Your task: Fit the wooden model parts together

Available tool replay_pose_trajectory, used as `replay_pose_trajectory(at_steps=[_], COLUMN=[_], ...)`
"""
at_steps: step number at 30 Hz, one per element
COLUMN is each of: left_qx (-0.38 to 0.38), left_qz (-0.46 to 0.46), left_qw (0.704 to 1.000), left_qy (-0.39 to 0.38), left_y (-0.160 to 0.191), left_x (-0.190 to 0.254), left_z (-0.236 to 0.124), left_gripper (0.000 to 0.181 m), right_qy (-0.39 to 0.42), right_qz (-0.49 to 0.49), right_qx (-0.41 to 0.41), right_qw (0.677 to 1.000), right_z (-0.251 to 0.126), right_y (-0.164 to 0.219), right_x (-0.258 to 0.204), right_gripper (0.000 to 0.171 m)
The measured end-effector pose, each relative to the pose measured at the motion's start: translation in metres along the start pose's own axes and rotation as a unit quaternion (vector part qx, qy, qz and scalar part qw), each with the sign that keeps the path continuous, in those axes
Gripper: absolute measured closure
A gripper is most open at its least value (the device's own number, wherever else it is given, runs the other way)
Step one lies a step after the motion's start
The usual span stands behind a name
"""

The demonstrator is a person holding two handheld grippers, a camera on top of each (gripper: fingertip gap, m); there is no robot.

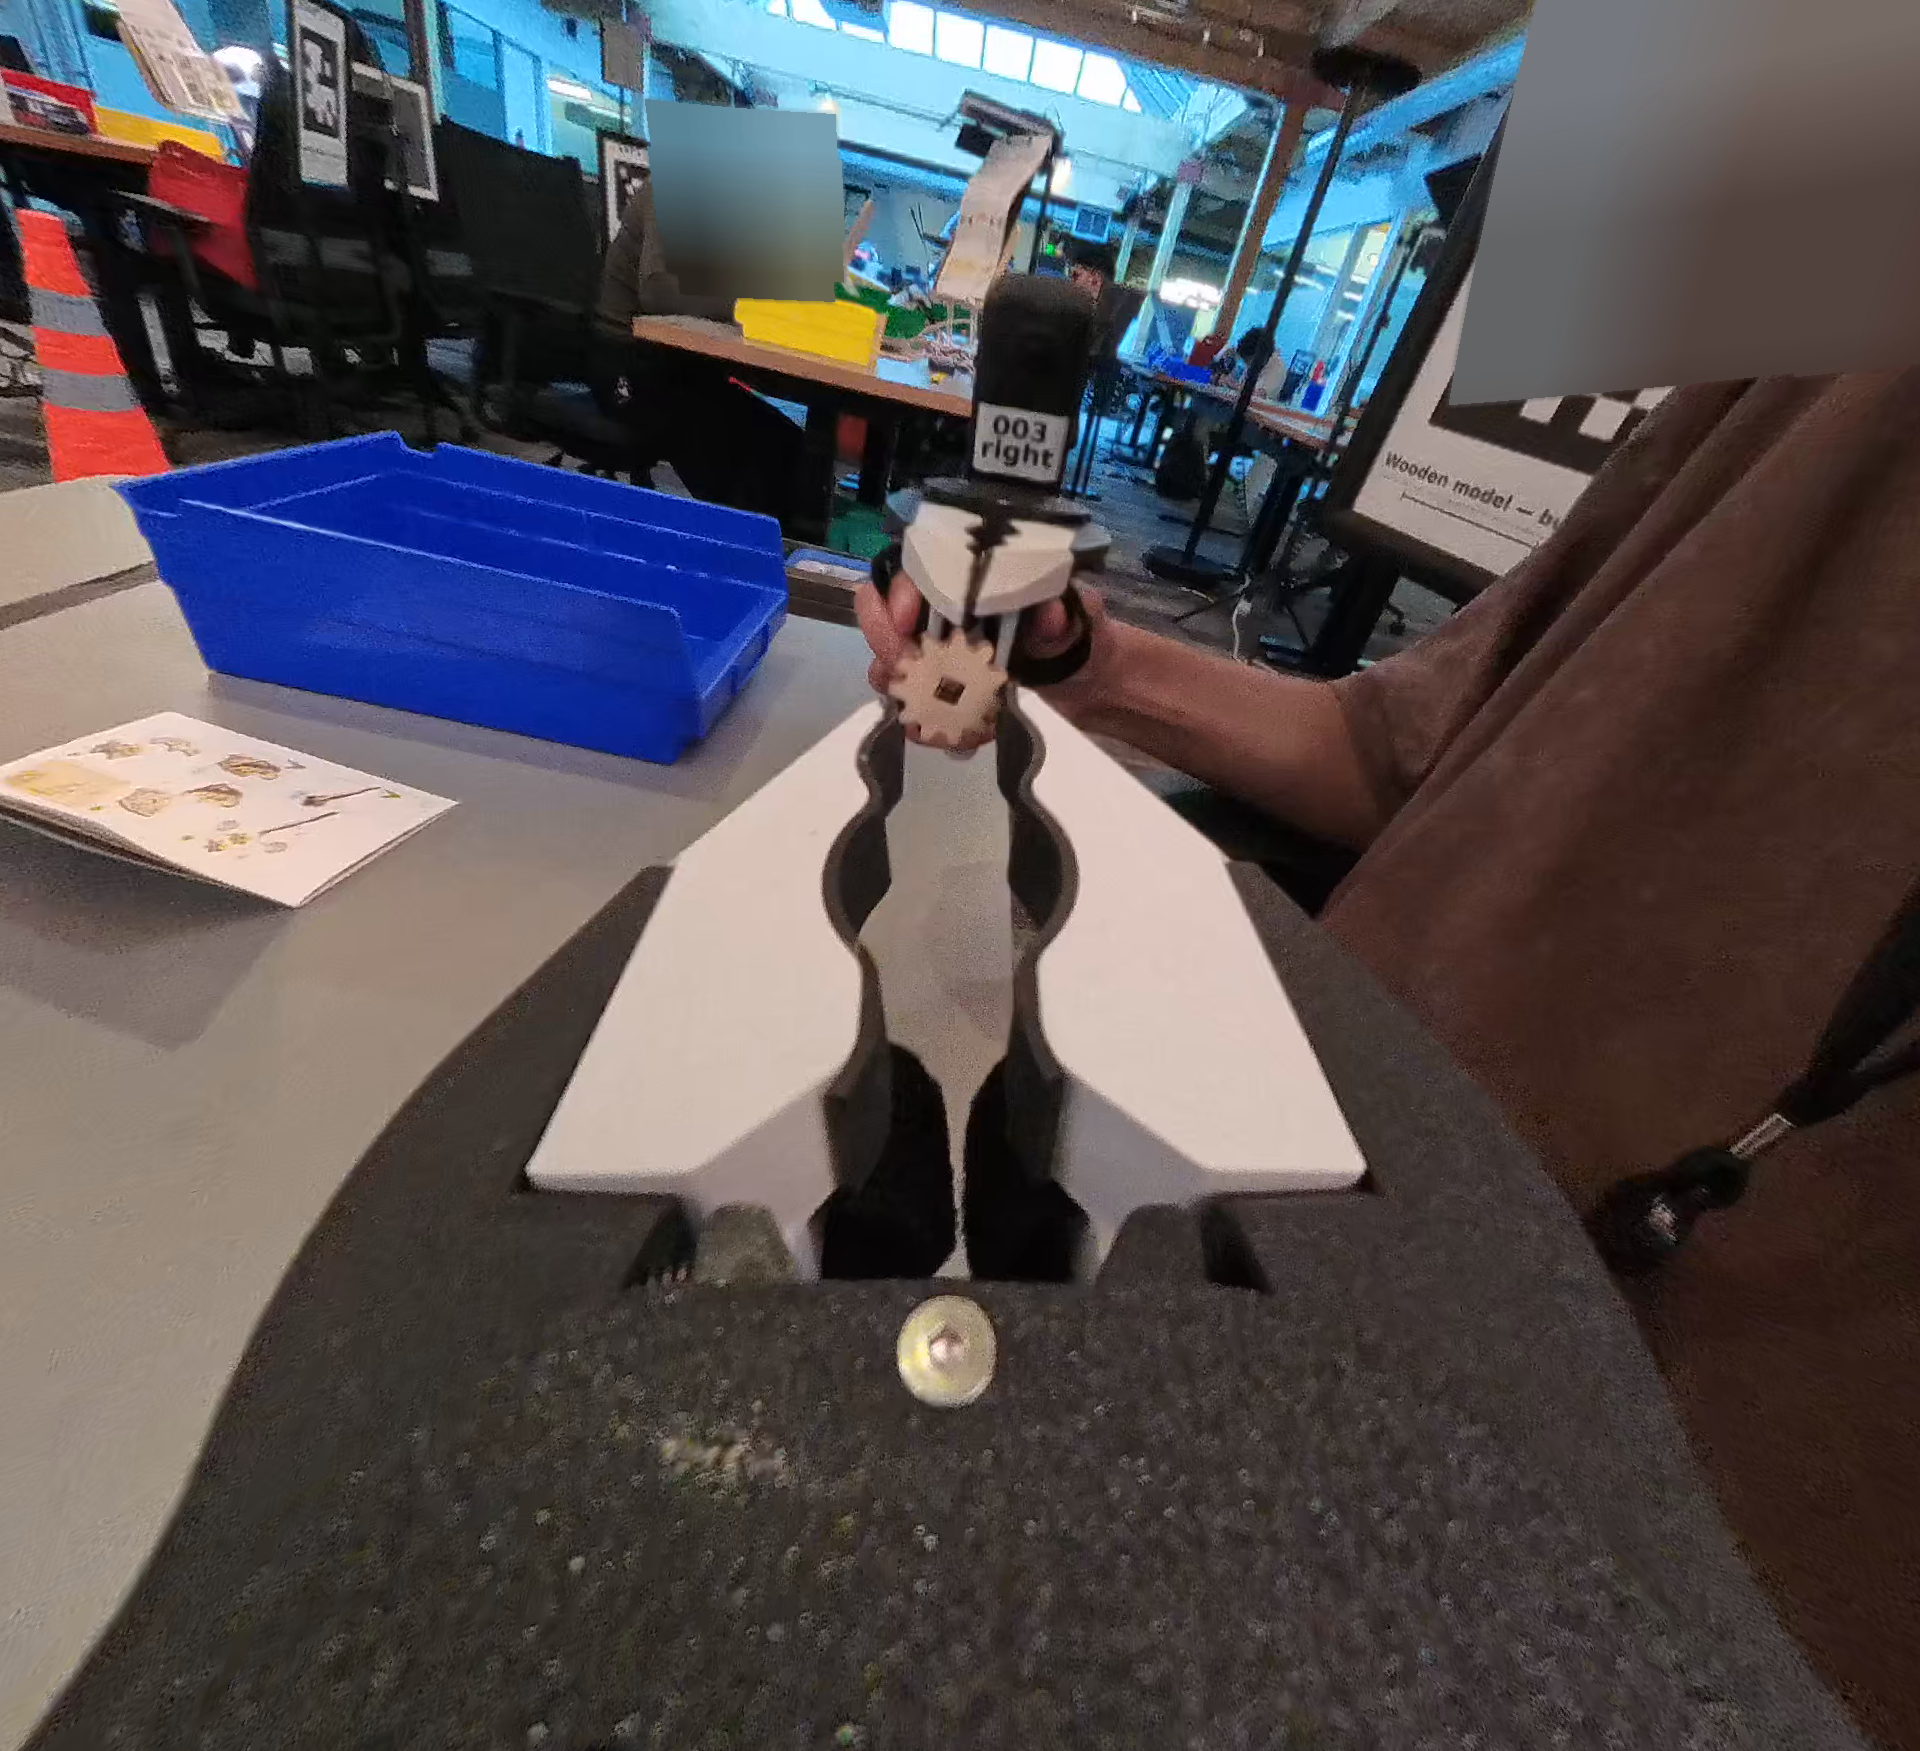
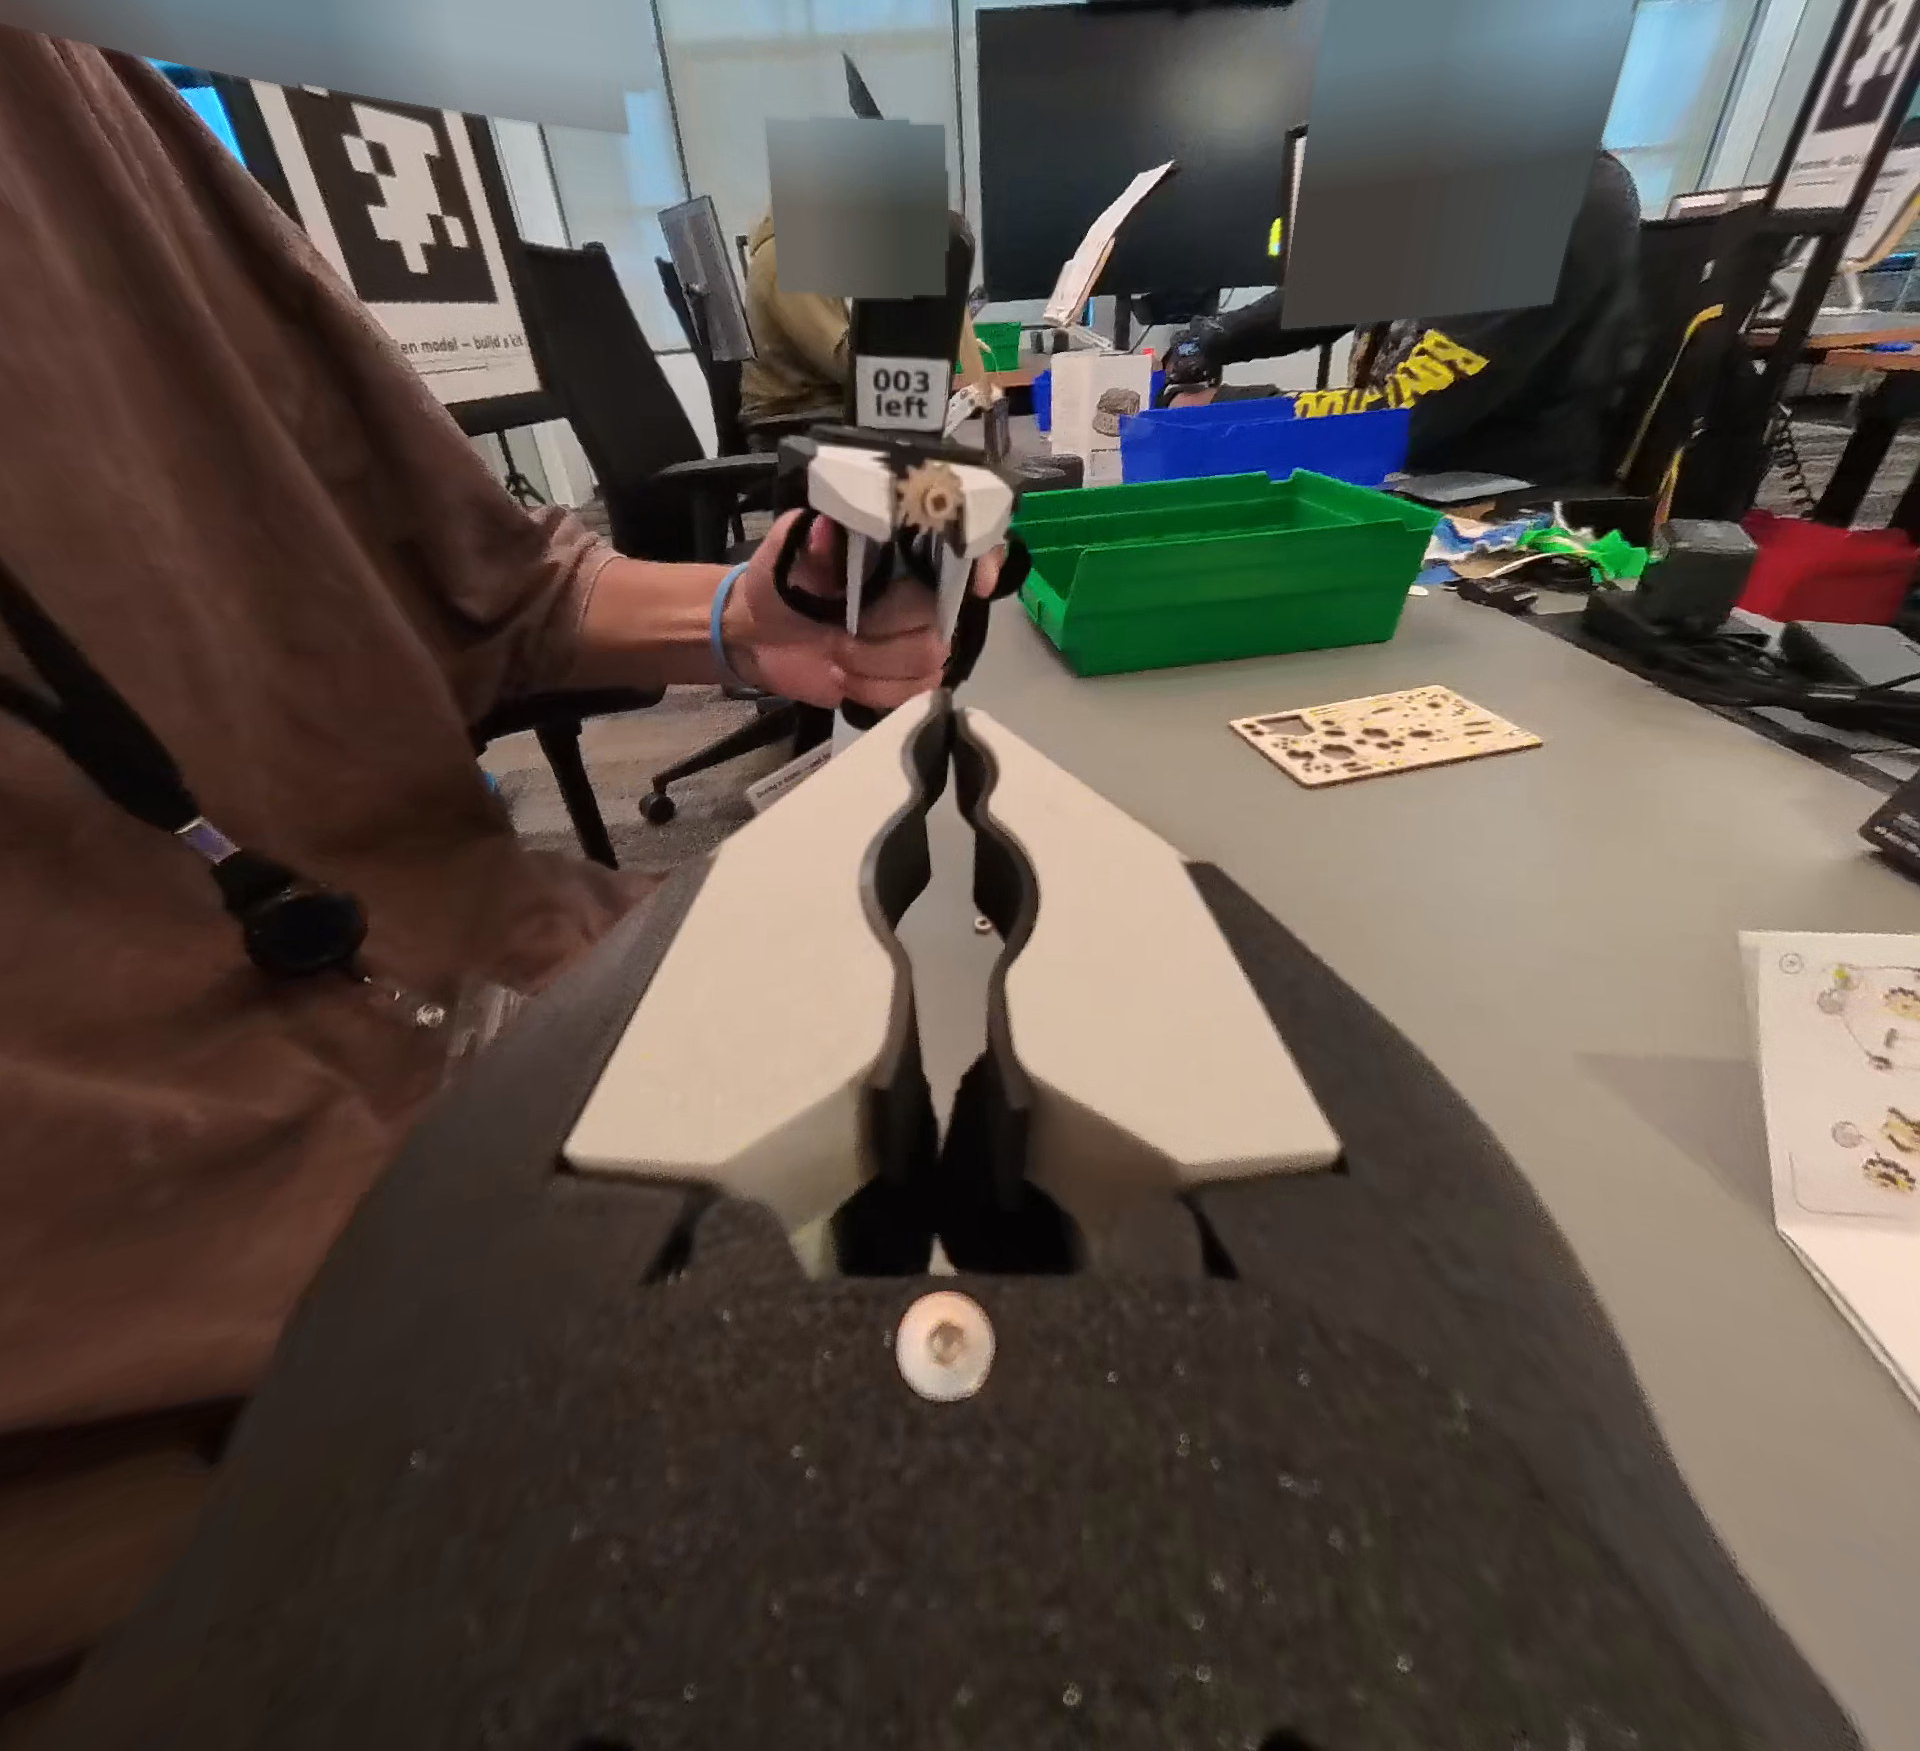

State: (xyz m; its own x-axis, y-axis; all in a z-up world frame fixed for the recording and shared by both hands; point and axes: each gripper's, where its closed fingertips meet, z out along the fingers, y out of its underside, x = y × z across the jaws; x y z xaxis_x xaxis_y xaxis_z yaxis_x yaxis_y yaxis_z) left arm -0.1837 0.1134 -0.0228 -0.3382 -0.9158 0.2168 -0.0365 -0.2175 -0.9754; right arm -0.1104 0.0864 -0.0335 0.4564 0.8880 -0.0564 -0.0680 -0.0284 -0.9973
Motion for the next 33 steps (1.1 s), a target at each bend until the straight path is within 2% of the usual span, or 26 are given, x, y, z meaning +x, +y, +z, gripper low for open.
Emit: replay_pose_trajectory(at_steps=[3,6,9,13,16,24,27,33], left_qx=[0.007,-0.026,-0.025,-0.02,-0.042,-0.052,-0.06,-0.099], left_qz=[-0.049,-0.097,-0.149,-0.191,-0.197,-0.215,-0.207,-0.148], left_qw=[0.998,0.992,0.983,0.971,0.968,0.959,0.962,0.975], left_qy=[0.046,0.07,0.103,0.14,0.151,0.175,0.166,0.131], left_y=[0.007,0.028,0.031,0.03,0.037,0.04,0.043,0.052], left_x=[0.011,0.018,0.026,0.035,0.039,0.045,0.043,0.039], left_z=[0.012,0.025,0.031,0.032,0.033,0.033,0.033,0.033], left_gripper=[0.165,0.165,0.165,0.165,0.165,0.165,0.165,0.162], right_qy=[0.024,0.073,0.085,0.054,0.068,0.044,0.035,-0.018], right_qz=[-0.077,-0.176,-0.222,-0.214,-0.236,-0.227,-0.224,-0.143], right_qx=[-0.022,-0.028,-0.042,-0.063,-0.058,-0.068,-0.082,-0.1], right_qw=[0.996,0.981,0.97,0.973,0.968,0.971,0.97,0.984], right_z=[0.022,0.046,0.054,0.053,0.053,0.055,0.055,0.053], right_y=[0.008,0.008,0.009,0.015,0.011,0.017,0.021,0.029], right_x=[-0.009,-0.019,-0.028,-0.037,-0.037,-0.042,-0.041,-0.043], right_gripper=[0.17,0.165,0.162,0.157,0.157,0.16,0.161,0.163])
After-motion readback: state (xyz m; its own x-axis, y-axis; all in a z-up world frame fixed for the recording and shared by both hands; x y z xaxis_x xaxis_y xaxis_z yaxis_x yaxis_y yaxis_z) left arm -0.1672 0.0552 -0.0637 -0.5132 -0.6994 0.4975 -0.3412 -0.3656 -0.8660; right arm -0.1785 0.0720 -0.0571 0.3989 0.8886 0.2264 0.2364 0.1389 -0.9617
